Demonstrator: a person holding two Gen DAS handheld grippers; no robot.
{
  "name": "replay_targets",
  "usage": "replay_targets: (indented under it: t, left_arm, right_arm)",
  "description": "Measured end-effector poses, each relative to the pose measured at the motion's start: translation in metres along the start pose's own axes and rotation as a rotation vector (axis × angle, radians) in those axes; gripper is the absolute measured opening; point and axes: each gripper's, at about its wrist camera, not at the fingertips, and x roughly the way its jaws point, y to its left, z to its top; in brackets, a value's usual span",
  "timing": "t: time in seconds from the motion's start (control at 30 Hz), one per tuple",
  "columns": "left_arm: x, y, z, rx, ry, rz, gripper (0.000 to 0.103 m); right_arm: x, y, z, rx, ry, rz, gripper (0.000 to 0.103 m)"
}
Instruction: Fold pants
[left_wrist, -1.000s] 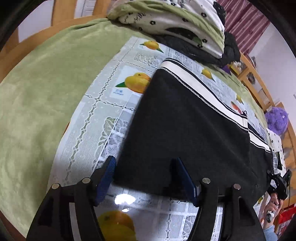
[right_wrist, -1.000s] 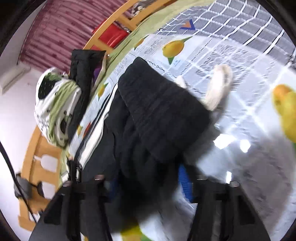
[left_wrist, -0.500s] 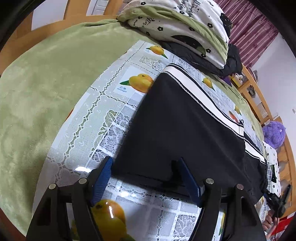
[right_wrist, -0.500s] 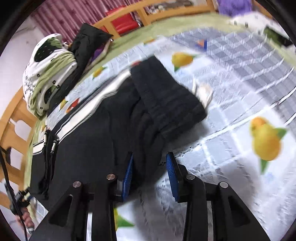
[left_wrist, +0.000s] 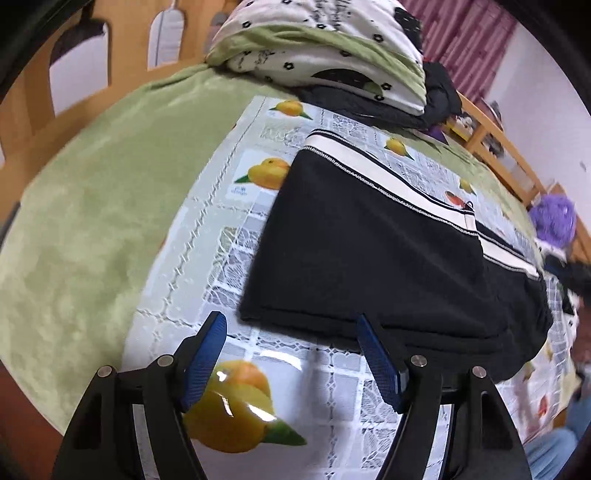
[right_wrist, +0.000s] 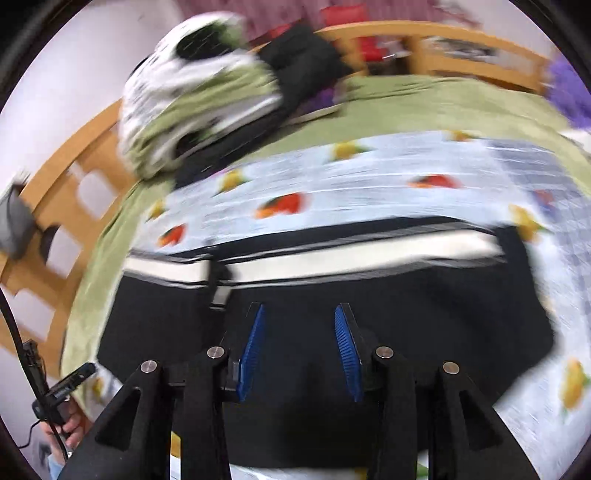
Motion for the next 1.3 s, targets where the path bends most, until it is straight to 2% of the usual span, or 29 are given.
replay_targets:
  t: [0.13, 0.2, 0.27, 0.3, 0.33, 0.4, 0.47, 0.5, 0.53, 0.6, 0.67, 0.7, 0.77, 0.87, 0.93, 1.03, 1.1, 1.17, 1.23, 1.3]
  left_arm:
    - [0.003, 0.008, 0.008, -0.009, 0.002, 0.005, 0.071]
    - [0.006, 0.009, 0.010, -0.005, 0.008, -0.049, 0.070]
    - [0.005, -0.003, 0.008, 0.064, 0.005, -0.137, 0.070]
    - [0.004, -0.011, 0.005, 0.111, -0.002, -0.153, 0.070]
    - [0.005, -0.020, 0.002, 0.158, -0.008, -0.135, 0.070]
    - [0.010, -0.034, -0.005, 0.224, 0.019, -0.142, 0.070]
    - [0.012, -0.039, -0.010, 0.219, 0.033, -0.224, 0.070]
    - [0.011, -0.041, -0.013, 0.202, 0.033, -0.279, 0.070]
    - [0.011, -0.042, -0.014, 0.196, 0.029, -0.290, 0.070]
    - [0.008, -0.047, -0.015, 0.186, 0.002, -0.264, 0.070]
    - [0.010, -0.050, -0.014, 0.190, 0.011, -0.306, 0.070]
    - [0.013, -0.049, -0.013, 0.159, 0.036, -0.368, 0.070]
    - [0.019, -0.046, -0.010, 0.086, 0.062, -0.429, 0.069]
    - [0.021, -0.036, -0.009, 0.012, 0.051, -0.441, 0.067]
    - [0.021, -0.029, -0.009, -0.027, 0.045, -0.459, 0.067]
    - [0.033, -0.021, -0.007, -0.107, 0.071, -0.477, 0.067]
    - [0.045, -0.017, -0.007, -0.184, 0.093, -0.485, 0.067]
    - [0.050, -0.017, -0.006, -0.215, 0.091, -0.504, 0.066]
    - [0.056, -0.018, -0.003, -0.246, 0.096, -0.510, 0.057]
    - [0.061, -0.018, -0.001, -0.279, 0.110, -0.504, 0.046]
  right_arm:
    - [0.065, 0.045, 0.022, -0.097, 0.093, 0.016, 0.040]
    - [0.096, 0.058, 0.024, -0.109, 0.150, 0.028, 0.041]
    - [0.124, 0.069, 0.022, -0.117, 0.188, 0.024, 0.041]
    - [0.134, 0.074, 0.019, -0.122, 0.195, 0.032, 0.041]
    - [0.143, 0.079, 0.016, -0.129, 0.197, 0.043, 0.041]
    - [0.151, 0.087, 0.009, -0.170, 0.163, -0.013, 0.037]
    - [0.149, 0.096, 0.002, -0.257, 0.131, -0.049, 0.027]
    - [0.144, 0.096, 0.002, -0.277, 0.126, -0.035, 0.026]
    - [0.136, 0.091, 0.004, -0.267, 0.130, 0.004, 0.022]
    - [0.124, 0.076, 0.008, -0.199, 0.148, 0.034, 0.022]
    - [0.112, 0.060, 0.008, -0.129, 0.139, 0.054, 0.027]
    - [0.109, 0.056, 0.007, -0.114, 0.137, 0.065, 0.030]
    - [0.102, 0.049, 0.004, -0.098, 0.145, 0.066, 0.033]
    - [0.090, 0.044, -0.001, -0.077, 0.175, 0.075, 0.033]
    - [0.075, 0.040, -0.010, -0.043, 0.181, 0.119, 0.033]
    - [0.063, 0.044, -0.029, -0.060, 0.198, 0.137, 0.033]
    - [0.061, 0.049, -0.039, -0.063, 0.229, 0.153, 0.033]
    - [0.062, 0.055, -0.047, -0.059, 0.275, 0.189, 0.033]
    - [0.065, 0.065, -0.056, -0.072, 0.318, 0.216, 0.032]
    - [0.069, 0.077, -0.066, -0.113, 0.348, 0.219, 0.025]
